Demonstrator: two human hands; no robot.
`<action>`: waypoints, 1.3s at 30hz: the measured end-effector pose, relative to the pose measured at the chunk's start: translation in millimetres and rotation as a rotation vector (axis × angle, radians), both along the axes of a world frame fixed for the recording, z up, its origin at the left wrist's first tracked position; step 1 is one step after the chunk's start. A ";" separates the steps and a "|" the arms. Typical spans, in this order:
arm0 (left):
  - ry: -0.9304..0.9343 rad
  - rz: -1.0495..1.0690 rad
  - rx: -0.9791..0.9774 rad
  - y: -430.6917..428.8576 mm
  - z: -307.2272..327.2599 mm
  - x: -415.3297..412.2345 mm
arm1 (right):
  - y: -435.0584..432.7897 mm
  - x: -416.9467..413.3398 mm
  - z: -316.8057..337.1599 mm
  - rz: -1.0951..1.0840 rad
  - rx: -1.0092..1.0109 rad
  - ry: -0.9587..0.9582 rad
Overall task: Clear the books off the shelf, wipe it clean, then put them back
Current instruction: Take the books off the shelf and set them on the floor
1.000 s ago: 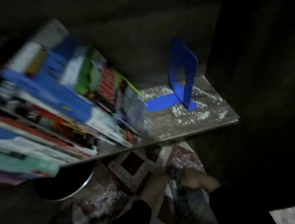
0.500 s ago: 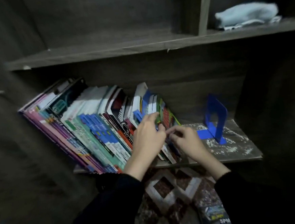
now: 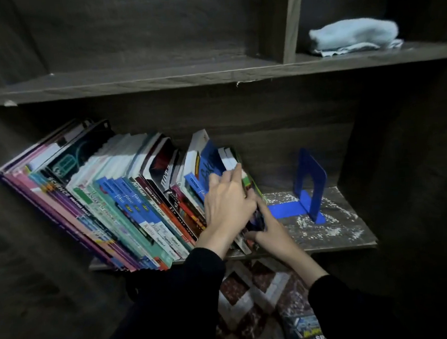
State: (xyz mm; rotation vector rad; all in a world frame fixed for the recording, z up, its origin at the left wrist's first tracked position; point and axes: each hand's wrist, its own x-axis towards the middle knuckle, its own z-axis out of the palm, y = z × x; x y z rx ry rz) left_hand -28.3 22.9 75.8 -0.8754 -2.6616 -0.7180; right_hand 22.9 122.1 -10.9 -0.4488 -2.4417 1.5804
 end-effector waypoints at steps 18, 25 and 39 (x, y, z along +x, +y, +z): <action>-0.184 -0.052 0.595 22.0 -24.5 19.5 | 14.9 16.2 -8.9 0.108 0.089 0.136; -0.536 -0.367 0.913 -51.3 23.7 39.6 | 45.7 53.0 62.3 0.074 0.019 0.128; -0.873 -0.237 0.330 -37.2 -169.5 107.9 | 61.6 162.4 -72.7 0.348 -0.348 -0.555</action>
